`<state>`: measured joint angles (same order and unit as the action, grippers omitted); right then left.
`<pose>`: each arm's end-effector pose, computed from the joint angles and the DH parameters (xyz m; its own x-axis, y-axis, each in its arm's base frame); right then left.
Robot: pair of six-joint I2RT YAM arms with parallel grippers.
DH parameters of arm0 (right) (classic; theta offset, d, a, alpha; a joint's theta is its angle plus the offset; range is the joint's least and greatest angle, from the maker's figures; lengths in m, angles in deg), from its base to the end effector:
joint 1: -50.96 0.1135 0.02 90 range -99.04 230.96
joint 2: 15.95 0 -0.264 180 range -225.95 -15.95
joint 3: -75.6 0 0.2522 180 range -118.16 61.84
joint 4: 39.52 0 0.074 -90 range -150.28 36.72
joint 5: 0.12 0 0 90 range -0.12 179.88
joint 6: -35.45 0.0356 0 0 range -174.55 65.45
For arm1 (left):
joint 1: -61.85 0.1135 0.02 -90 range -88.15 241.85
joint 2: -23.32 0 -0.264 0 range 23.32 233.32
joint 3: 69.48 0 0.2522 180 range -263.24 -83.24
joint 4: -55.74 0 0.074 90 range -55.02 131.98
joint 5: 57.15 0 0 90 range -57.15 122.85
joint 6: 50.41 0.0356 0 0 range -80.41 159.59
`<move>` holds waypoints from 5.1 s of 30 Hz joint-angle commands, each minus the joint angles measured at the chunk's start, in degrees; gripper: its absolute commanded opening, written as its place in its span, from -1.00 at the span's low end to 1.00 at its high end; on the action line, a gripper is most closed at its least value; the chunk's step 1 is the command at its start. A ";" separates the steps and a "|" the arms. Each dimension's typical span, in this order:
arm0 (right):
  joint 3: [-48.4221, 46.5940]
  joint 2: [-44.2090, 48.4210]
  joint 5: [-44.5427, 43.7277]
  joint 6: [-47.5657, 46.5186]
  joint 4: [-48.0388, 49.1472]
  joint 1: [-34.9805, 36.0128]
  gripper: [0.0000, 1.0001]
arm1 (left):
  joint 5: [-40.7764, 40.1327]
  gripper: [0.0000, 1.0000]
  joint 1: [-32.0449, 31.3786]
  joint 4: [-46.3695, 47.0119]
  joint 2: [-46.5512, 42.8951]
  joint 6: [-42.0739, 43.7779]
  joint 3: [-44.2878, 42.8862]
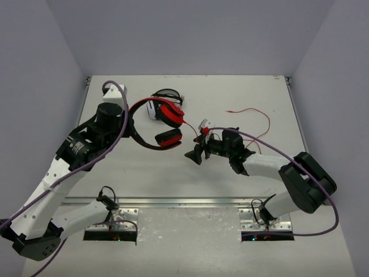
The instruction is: Wrap the headphones
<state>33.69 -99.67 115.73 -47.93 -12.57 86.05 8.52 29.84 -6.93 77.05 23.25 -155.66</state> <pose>0.2215 0.1746 0.1806 -0.3078 -0.0895 -0.9472 -0.8322 0.5078 0.2225 0.1508 -0.0769 0.4081 -0.4605 -0.0144 -0.8875 0.0537 0.9976 -0.0441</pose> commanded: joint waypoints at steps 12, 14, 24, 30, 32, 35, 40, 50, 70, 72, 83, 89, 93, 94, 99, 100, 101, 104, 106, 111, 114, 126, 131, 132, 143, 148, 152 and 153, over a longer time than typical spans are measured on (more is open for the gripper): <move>9.50 2.60 10.89 10.00 15.98 -7.49 -0.23 | -8.53 -0.99 0.02 5.31 -1.36 -3.08 -7.21; 10.91 4.17 10.19 10.35 16.60 -7.49 -0.45 | -8.80 -0.99 -0.07 6.01 -0.48 -3.43 -7.64; 10.93 19.10 -9.47 7.64 -6.56 -2.85 -0.97 | -15.73 -0.99 -0.07 17.25 4.26 2.26 -0.81; 3.81 38.52 -33.38 5.25 -35.61 3.84 -0.97 | -23.22 -0.99 0.02 19.37 15.69 10.45 1.06; 0.74 43.54 -35.77 3.41 -44.89 4.90 -0.97 | -20.42 -0.99 0.02 20.69 18.14 12.29 2.98; -8.91 45.31 -37.53 0.60 -55.98 4.99 -0.97 | -12.69 -0.99 -0.25 22.88 20.87 15.80 5.10; -16.23 43.66 -30.97 -2.91 -63.03 5.07 -0.97 | -2.91 -0.99 -8.84 24.55 23.52 23.36 8.25; -19.32 40.30 -21.28 -6.17 -63.39 6.22 -0.97 | 1.58 -0.99 -28.00 26.84 19.48 26.80 16.25; -21.00 31.52 -27.96 -3.27 -56.97 6.22 -0.97 | 9.22 -0.99 -35.75 22.27 17.81 24.95 14.33; -20.29 31.08 -27.43 -2.13 -55.83 6.22 -0.97 | 9.83 -0.99 -35.75 22.27 16.06 24.78 14.15; -12.47 30.20 -17.49 5.25 -45.37 6.22 -0.97 | 14.49 -0.99 -35.75 22.27 9.11 21.27 9.95; -8.16 33.10 -16.90 5.16 -38.52 4.11 -0.97 | 14.14 -0.99 -36.11 24.28 5.61 16.87 6.59; -5.36 32.57 -11.36 6.30 -32.64 3.05 -0.97 | 15.20 -0.99 -36.11 28.07 2.26 13.97 5.80; -4.48 32.57 -9.60 7.00 -28.45 2.79 -0.93 | 15.02 -0.99 -36.11 29.55 1.82 12.83 5.37; 1.33 31.52 -0.12 13.05 -9.30 1.74 -0.56 | 10.64 -0.99 -36.11 34.92 -1.87 9.75 5.89; 1.51 30.73 1.39 13.86 -6.81 1.65 -0.56 | 10.10 -0.99 -36.11 37.19 -3.01 9.31 6.59; 1.42 28.46 2.27 14.48 -4.52 1.65 -0.57 | 9.58 -0.99 -36.11 38.17 -3.46 8.96 6.94; 0.02 23.37 4.56 16.50 1.03 1.30 -0.70 | 5.19 -0.99 -36.10 41.60 -5.13 6.76 7.64; -0.33 21.16 5.88 17.47 4.54 0.77 -0.72 | 0.54 -0.99 -36.11 43.01 -6.09 5.18 7.39; 0.90 14.48 9.74 23.51 17.89 -2.92 -0.71 | -7.62 -0.99 -36.11 43.46 -5.49 2.38 3.17; 1.33 10.62 13.43 27.39 23.95 -3.80 -0.78 | -17.28 -0.99 -36.11 40.92 -2.68 0.35 -0.86; 9.50 7.42 17.14 34.96 38.93 -1.08 -0.97 | -41.59 -0.99 -30.25 37.15 11.72 -2.64 -14.75; 12.32 15.07 14.24 30.22 28.74 2.52 -0.82 | -27.79 -0.99 -15.04 28.78 18.67 -11.70 -20.39; 12.49 16.82 13.97 29.00 27.33 3.13 -0.83 | -27.35 -0.99 -14.23 28.78 19.64 -12.13 -20.74; 6.28 26.32 8.71 19.25 -1.46 7.18 -0.97 | -31.82 -0.99 -7.56 29.84 27.82 -11.62 -20.22; -4.63 31.07 -4.29 7.20 -32.49 14.03 -0.97 | -32.78 -0.99 -2.36 28.87 32.30 -12.84 -14.42; -16.64 28.81 -9.84 0.53 -48.94 15.36 -0.97 | -34.11 -0.99 -2.70 24.74 34.86 -16.26 -8.64; -18.68 27.83 -11.24 -0.36 -54.36 15.36 -0.97 | -32.28 -0.99 -3.14 27.87 33.47 -15.31 -6.18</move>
<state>21.30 -70.52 109.58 -41.44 -46.34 100.24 -21.45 26.73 15.87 111.70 11.14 -165.17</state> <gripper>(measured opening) 0.020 0.089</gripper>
